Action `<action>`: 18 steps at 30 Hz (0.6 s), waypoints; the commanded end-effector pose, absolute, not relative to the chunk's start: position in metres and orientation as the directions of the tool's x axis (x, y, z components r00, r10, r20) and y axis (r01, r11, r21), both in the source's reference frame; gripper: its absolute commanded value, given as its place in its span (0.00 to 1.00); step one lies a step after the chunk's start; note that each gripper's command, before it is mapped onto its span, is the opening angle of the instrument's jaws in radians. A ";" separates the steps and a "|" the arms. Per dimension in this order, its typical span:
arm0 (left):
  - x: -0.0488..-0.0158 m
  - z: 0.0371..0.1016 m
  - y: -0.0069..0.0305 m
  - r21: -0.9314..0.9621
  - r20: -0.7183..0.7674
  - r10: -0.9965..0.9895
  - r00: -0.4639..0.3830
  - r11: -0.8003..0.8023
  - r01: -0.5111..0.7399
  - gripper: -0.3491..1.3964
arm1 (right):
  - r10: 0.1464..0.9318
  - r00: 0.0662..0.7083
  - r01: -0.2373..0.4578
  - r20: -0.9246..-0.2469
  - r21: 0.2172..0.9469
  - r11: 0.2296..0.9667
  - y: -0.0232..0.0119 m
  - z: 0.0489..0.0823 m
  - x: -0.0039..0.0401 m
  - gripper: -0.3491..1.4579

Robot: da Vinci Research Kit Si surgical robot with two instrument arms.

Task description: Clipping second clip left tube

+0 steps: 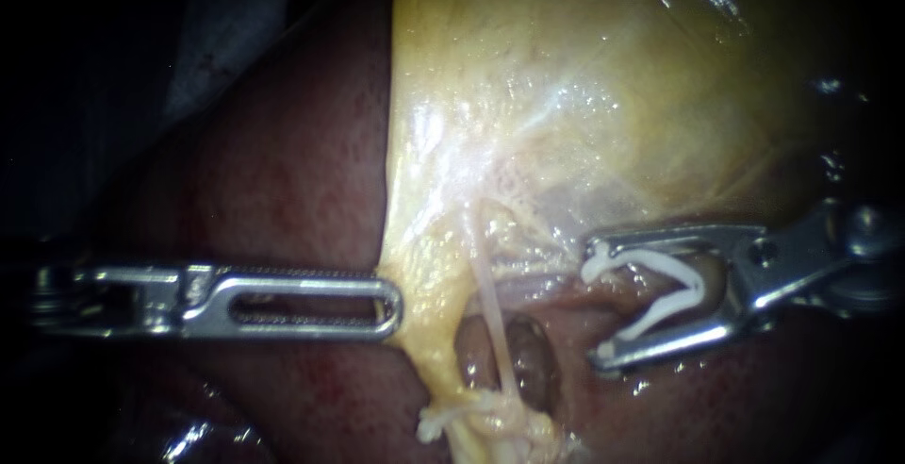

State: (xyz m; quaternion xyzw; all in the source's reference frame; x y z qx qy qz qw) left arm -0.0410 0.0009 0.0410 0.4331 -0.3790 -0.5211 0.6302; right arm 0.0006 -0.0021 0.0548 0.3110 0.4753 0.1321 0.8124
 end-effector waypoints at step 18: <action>-0.0410 0.0410 0.0010 0.941 0.026 -0.985 0.169 0.081 0.329 0.19 | 0.530 0.533 0.118 -0.660 0.679 0.725 -0.0070 0.0601 0.0056 0.51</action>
